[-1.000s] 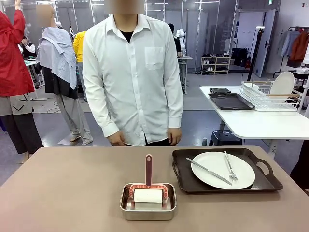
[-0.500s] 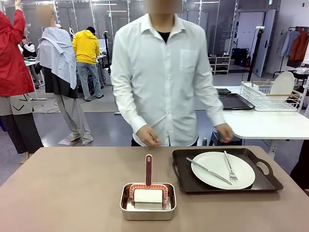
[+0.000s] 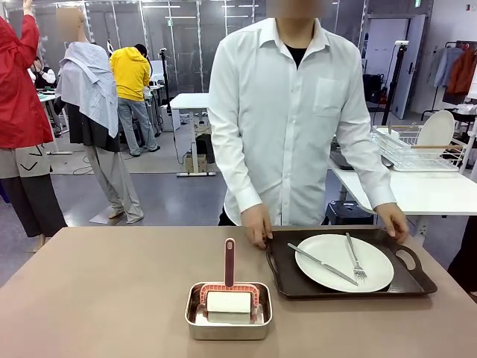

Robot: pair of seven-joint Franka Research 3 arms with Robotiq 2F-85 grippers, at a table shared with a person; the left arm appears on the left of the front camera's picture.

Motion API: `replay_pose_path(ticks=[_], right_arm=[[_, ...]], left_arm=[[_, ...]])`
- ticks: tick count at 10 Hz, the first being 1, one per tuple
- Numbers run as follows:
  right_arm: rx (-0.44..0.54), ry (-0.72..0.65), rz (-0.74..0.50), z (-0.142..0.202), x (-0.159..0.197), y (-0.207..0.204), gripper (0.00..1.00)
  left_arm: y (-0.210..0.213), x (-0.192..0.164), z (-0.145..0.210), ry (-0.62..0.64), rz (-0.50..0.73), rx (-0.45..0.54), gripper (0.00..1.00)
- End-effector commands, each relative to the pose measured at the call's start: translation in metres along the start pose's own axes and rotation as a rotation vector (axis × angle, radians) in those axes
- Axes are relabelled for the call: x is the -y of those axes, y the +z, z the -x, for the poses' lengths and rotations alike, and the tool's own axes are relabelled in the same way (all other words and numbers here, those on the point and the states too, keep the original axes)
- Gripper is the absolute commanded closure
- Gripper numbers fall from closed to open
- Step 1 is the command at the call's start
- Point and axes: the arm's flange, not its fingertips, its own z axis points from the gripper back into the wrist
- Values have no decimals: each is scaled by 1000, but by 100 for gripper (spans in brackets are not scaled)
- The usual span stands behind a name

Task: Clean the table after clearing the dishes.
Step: When the right (or left) Handle tray is removed, use the right hand (or left hand) to clean the right (or left) side of the table with the Lint Roller.

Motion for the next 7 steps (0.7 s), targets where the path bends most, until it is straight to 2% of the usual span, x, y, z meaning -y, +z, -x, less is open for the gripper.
replay_pose_path(ticks=[1,7], right_arm=[[12,20,-19,2,1,1,0],[12,20,-19,2,1,1,0]], left_arm=[[1,3,4,-14,20,12,0],[1,3,4,-14,20,12,0]])
